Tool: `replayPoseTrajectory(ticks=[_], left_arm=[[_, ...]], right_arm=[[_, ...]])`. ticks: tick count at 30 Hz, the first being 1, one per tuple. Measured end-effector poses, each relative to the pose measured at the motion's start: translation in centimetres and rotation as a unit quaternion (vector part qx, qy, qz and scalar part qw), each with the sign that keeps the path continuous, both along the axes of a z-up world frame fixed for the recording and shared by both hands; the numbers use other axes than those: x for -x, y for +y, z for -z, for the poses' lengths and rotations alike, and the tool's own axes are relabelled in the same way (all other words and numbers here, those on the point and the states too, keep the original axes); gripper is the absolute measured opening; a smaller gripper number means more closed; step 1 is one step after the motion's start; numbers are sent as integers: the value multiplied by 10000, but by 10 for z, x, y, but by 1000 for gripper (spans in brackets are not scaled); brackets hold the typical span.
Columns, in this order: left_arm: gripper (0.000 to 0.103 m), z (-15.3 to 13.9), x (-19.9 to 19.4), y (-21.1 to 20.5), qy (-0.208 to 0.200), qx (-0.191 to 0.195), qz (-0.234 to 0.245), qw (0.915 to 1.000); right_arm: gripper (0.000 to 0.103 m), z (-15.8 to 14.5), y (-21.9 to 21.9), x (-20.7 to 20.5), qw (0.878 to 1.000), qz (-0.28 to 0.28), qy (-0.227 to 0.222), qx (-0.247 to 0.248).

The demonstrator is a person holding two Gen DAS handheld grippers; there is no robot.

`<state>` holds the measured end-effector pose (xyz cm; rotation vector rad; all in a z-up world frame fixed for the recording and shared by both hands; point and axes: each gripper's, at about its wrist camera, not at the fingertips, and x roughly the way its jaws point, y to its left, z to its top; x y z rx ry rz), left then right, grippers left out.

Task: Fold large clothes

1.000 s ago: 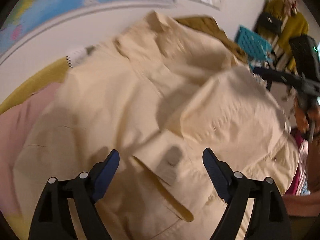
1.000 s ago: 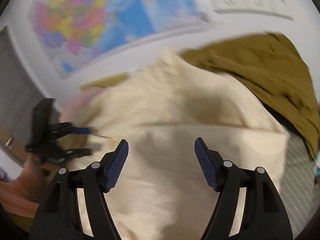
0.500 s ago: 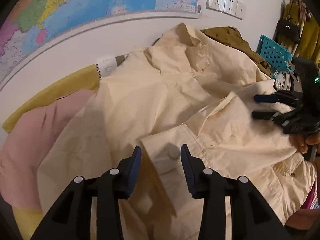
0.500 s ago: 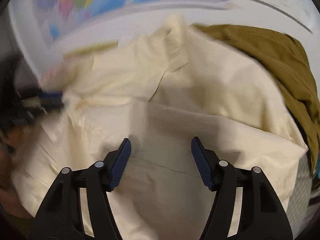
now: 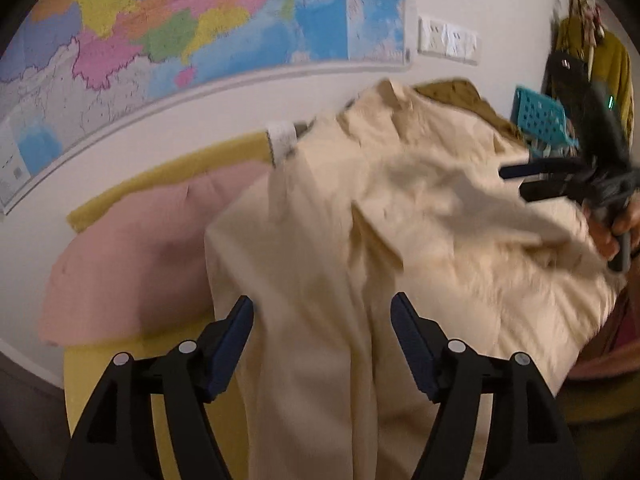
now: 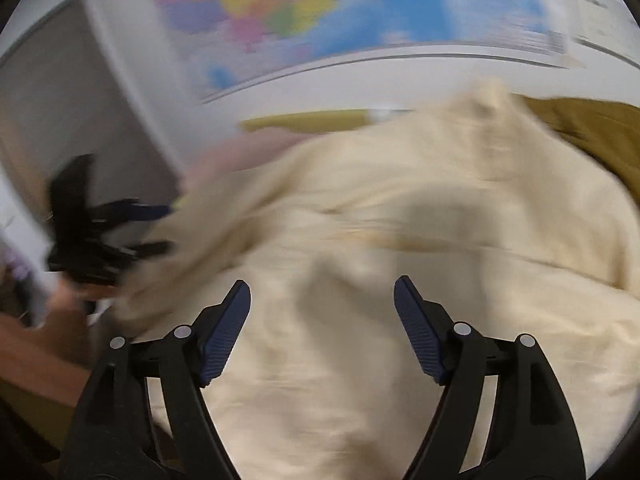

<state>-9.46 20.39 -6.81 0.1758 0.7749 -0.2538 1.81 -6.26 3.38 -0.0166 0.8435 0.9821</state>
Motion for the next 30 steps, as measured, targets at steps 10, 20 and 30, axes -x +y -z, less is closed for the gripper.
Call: replayPoseTrajectory(ticks=[10,20,30], left_arm=[[56,21,34,8,17,-159,-44,9999],[57,23,54,29,-64,78,-234,9997],[76,-11,81,18,-775,189,701,9943]], right_arm=[[65,27,122,24,9846,-1408,921,-466],[13,50,191,-21,9723,-1410,1798,-493],[7,-64,131,-62,9837,-1078,927,-1101]])
